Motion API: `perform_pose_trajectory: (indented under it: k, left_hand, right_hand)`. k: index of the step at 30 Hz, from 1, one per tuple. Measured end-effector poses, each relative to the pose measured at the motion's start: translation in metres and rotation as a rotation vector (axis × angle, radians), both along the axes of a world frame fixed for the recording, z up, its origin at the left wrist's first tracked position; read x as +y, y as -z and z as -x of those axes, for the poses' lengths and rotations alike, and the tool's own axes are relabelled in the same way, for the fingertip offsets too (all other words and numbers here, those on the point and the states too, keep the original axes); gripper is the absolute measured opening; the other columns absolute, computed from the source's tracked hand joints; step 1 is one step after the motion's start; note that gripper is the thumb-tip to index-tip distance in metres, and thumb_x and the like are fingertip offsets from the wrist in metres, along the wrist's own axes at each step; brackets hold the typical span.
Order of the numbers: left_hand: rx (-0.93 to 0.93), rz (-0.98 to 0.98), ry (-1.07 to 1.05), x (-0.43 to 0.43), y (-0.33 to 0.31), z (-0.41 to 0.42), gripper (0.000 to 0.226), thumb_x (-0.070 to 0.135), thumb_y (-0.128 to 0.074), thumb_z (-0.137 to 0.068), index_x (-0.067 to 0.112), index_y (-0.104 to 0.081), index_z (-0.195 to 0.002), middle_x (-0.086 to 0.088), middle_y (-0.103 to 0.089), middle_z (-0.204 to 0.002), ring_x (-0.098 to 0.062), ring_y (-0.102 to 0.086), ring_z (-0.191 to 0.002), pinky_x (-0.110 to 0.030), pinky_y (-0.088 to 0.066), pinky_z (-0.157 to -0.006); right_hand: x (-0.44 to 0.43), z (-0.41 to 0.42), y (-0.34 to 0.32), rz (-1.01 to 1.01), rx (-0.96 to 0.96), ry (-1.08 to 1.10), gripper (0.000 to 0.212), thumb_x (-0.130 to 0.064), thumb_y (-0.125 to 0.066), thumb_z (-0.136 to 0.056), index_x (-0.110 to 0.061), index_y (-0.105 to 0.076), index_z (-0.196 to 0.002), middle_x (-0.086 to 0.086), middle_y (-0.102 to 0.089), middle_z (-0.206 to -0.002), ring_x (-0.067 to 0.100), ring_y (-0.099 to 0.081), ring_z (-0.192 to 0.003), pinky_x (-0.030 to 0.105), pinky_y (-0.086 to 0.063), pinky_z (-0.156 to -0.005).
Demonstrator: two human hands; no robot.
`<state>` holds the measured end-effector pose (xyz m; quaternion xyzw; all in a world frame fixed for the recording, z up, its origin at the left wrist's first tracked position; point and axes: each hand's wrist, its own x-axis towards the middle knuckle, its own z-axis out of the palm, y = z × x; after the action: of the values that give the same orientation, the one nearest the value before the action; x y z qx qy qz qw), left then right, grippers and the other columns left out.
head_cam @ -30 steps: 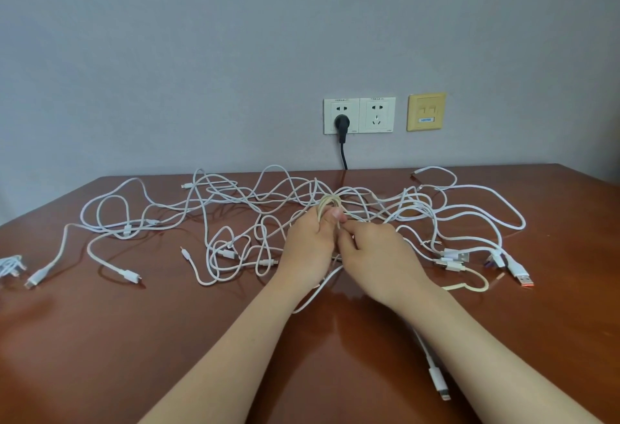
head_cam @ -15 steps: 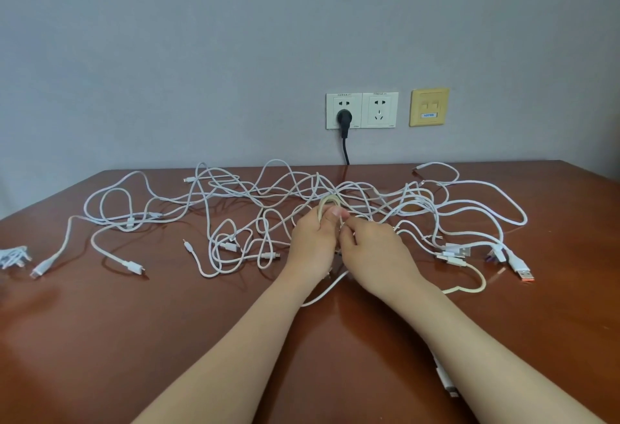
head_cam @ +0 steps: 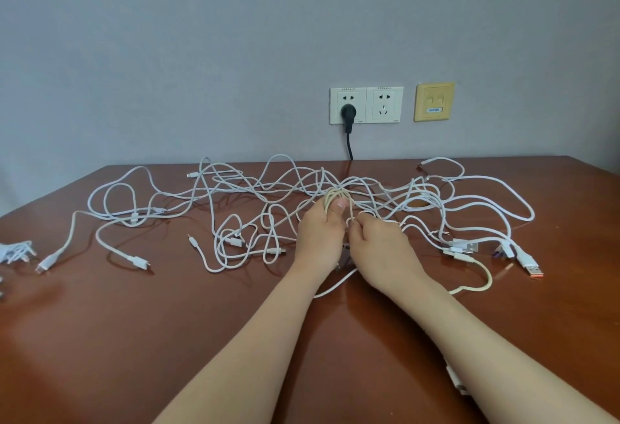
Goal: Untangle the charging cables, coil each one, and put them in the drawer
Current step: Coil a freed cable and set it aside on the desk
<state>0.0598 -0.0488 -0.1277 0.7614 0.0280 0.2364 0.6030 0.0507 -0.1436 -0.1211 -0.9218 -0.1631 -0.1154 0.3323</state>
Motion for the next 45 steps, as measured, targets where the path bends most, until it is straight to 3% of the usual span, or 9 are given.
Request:
perform_pose_trajectory:
  k: [3,10,19,25,30,35,38,40,45]
  left_hand:
    - [-0.001,-0.092,0.040,0.001,0.000,0.001,0.023,0.020,-0.043,-0.098,0.014,-0.059,-0.084,-0.002,-0.058,-0.071,-0.026,-0.055,-0.077,-0.036,-0.042,-0.078]
    - [0.049,-0.365,0.033,-0.002,0.002,0.004,0.028,0.031,-0.040,-0.098,0.014,-0.060,-0.110,-0.010,-0.066,-0.107,-0.030,-0.057,-0.104,-0.039,-0.042,-0.089]
    - [0.027,-0.315,-0.009,0.001,0.002,0.004,0.026,0.026,-0.038,-0.099,0.015,-0.061,-0.105,-0.010,-0.066,-0.102,-0.028,-0.058,-0.101,-0.032,-0.038,-0.081]
    - [0.024,-0.276,-0.076,0.000,0.000,0.003,0.031,0.028,-0.040,-0.099,0.006,-0.059,-0.112,-0.014,-0.065,-0.109,-0.029,-0.056,-0.106,-0.029,-0.034,-0.079]
    - [0.030,-0.286,-0.070,0.001,0.000,0.002,0.034,0.029,-0.039,-0.099,0.007,-0.061,-0.113,-0.012,-0.065,-0.111,-0.028,-0.056,-0.107,-0.031,-0.037,-0.085]
    - [0.053,-0.338,-0.025,0.006,-0.002,0.003,0.028,0.025,-0.039,-0.100,0.008,-0.061,-0.104,-0.010,-0.065,-0.100,-0.026,-0.056,-0.097,-0.027,-0.033,-0.075]
    - [0.095,-0.135,0.090,0.012,-0.002,0.003,0.030,0.022,-0.037,-0.100,0.016,-0.053,-0.075,-0.001,-0.050,-0.062,-0.020,-0.050,-0.054,-0.028,-0.039,-0.054]
    - [0.152,-0.020,0.118,0.014,-0.003,0.003,0.035,0.022,-0.035,-0.101,0.014,-0.046,-0.069,-0.003,-0.046,-0.057,-0.012,-0.044,-0.039,-0.022,-0.037,-0.042]
    - [0.143,0.419,0.204,0.016,-0.008,0.004,0.030,0.021,-0.033,-0.102,0.010,-0.050,-0.080,-0.004,-0.062,-0.074,-0.011,-0.065,-0.059,-0.023,-0.055,-0.057]
  right_hand:
    - [0.000,-0.001,0.001,0.009,0.004,-0.023,0.033,-0.023,-0.034,-0.097,-0.021,-0.033,-0.064,0.015,-0.056,-0.084,0.035,-0.052,-0.083,0.034,-0.035,-0.068]
    - [-0.006,-0.003,0.001,0.004,-0.004,-0.040,0.025,-0.024,-0.033,-0.097,-0.021,-0.041,-0.073,0.016,-0.062,-0.088,0.036,-0.056,-0.086,0.033,-0.037,-0.068]
    - [-0.002,-0.002,-0.001,0.018,-0.014,-0.028,0.037,-0.026,-0.033,-0.098,-0.023,-0.032,-0.061,0.010,-0.055,-0.079,0.032,-0.051,-0.081,0.031,-0.032,-0.066]
    - [0.001,0.002,-0.001,-0.007,0.013,-0.009,0.024,-0.026,-0.032,-0.099,-0.013,-0.041,-0.082,0.015,-0.060,-0.093,0.035,-0.053,-0.089,0.036,-0.038,-0.072]
    - [-0.001,0.000,-0.001,0.029,0.004,-0.068,0.034,-0.024,-0.033,-0.098,-0.023,-0.032,-0.064,0.014,-0.057,-0.084,0.032,-0.050,-0.081,0.035,-0.036,-0.070]
    - [-0.001,-0.001,0.001,0.074,0.019,-0.083,0.035,-0.026,-0.033,-0.097,-0.025,-0.030,-0.062,0.007,-0.052,-0.080,0.031,-0.051,-0.081,0.035,-0.038,-0.071]
    - [-0.003,-0.002,0.001,0.074,0.031,-0.103,0.035,-0.029,-0.035,-0.096,-0.025,-0.035,-0.061,0.005,-0.054,-0.077,0.032,-0.053,-0.085,0.037,-0.042,-0.074]
    - [-0.006,-0.002,-0.001,0.067,0.040,-0.096,0.037,-0.032,-0.036,-0.096,-0.024,-0.038,-0.060,0.002,-0.052,-0.072,0.030,-0.054,-0.084,0.036,-0.041,-0.074]
    - [-0.011,-0.005,-0.006,0.000,0.006,-0.061,0.021,-0.033,-0.042,-0.095,-0.018,-0.055,-0.087,0.000,-0.057,-0.073,0.028,-0.055,-0.087,0.033,-0.039,-0.071]
